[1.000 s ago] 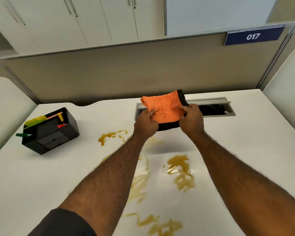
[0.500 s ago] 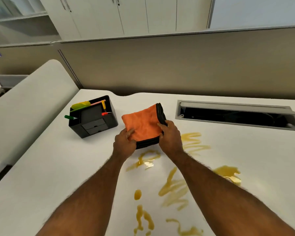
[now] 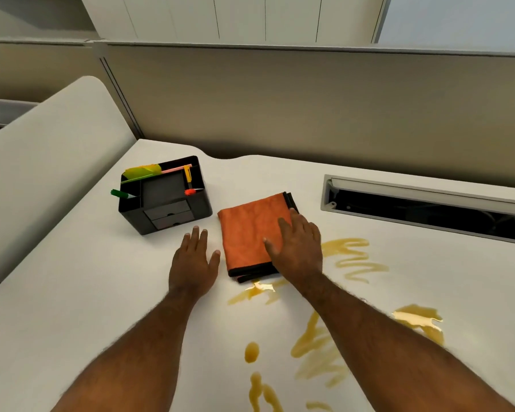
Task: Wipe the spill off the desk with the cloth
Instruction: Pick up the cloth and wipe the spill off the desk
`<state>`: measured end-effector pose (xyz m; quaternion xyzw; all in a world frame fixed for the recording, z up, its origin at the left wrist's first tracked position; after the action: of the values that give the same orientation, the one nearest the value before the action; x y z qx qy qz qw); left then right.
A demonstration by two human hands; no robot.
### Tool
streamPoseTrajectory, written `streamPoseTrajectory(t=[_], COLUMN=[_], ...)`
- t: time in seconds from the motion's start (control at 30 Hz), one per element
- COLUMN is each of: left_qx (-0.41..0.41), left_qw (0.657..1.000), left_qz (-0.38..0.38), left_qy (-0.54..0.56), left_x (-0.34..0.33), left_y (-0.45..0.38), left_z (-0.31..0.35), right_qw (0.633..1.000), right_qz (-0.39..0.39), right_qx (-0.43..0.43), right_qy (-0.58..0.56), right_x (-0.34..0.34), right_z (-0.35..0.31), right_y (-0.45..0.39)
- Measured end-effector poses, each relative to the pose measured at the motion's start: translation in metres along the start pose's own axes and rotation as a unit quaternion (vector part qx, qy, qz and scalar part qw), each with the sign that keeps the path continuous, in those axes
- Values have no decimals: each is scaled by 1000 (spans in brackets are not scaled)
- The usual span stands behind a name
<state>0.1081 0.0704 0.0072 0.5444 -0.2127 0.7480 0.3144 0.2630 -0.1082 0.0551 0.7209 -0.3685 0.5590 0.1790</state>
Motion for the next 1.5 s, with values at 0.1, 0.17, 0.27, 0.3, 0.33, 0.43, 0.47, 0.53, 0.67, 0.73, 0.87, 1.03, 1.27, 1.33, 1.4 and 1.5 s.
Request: streamPoseTrajectory(t=[0.1, 0.17, 0.27, 0.3, 0.33, 0.43, 0.47, 0.53, 0.67, 0.73, 0.87, 1.03, 1.27, 1.33, 1.4, 1.5], left_qx=[-12, -15, -20, -22, -22, -17, -18, -20, -23, -24, -21, -21, -23, -23, -25, -28], left_qw=[996, 996, 998, 998, 998, 997, 997, 996, 995, 995, 995, 996, 997, 997, 997, 997], left_qz=[-50, -57, -32, -22, -14, 0, 1, 5, 9, 13, 3, -1, -5, -6, -7, -4], left_qy=[-71, -71, -56, -57, -60, -72, -77, -87, -92, -91, -96, -84, -73, -72, -71, -70], left_x=[-16, -22, -27, -27, -26, -25, -25, -25, -24, -24, -26, -27, -27, -27, -28, -28], left_y=[-12, -13, -12, -12, -11, -10, -11, -12, -12, -12, -13, -13, -12, -12, -12, -12], left_z=[-14, -17, -21, -21, -21, -21, -20, -21, -20, -21, -21, -23, -23, -24, -24, -24], right_qw=[993, 989, 986, 985, 985, 983, 983, 983, 981, 983, 987, 989, 988, 986, 985, 985], right_qz=[-92, -118, -143, -149, -154, -162, -162, -161, -168, -156, -139, -131, -111, -112, -113, -119], right_qx=[62, 83, 83, 80, 77, 63, 56, 40, 19, 17, 12, -22, -83, -99, -109, -88], right_qy=[-31, -10, 14, 18, 23, 56, 70, 78, 90, 93, 78, 66, 69, 69, 73, 86], right_x=[-26, -37, -49, -53, -57, -72, -76, -85, -91, -91, -89, -81, -53, -47, -41, -32], right_z=[-24, -31, -33, -32, -31, -31, -32, -39, -46, -46, -43, -16, 55, 73, 89, 108], right_y=[-18, -28, -48, -54, -58, -63, -62, -62, -60, -61, -62, -57, -33, -23, -15, -6])
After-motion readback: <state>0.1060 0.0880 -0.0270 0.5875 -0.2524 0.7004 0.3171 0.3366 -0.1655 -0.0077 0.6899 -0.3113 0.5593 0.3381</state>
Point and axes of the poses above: each hand's wrist, its own y-axis away from the middle knuckle, its own x-axis out of the back of the hand, z = x × y, the point moved 9 cm from there along -y, towards the middle knuckle, and after that the axes turned 2 degrees about x, right-handed, at the moved point
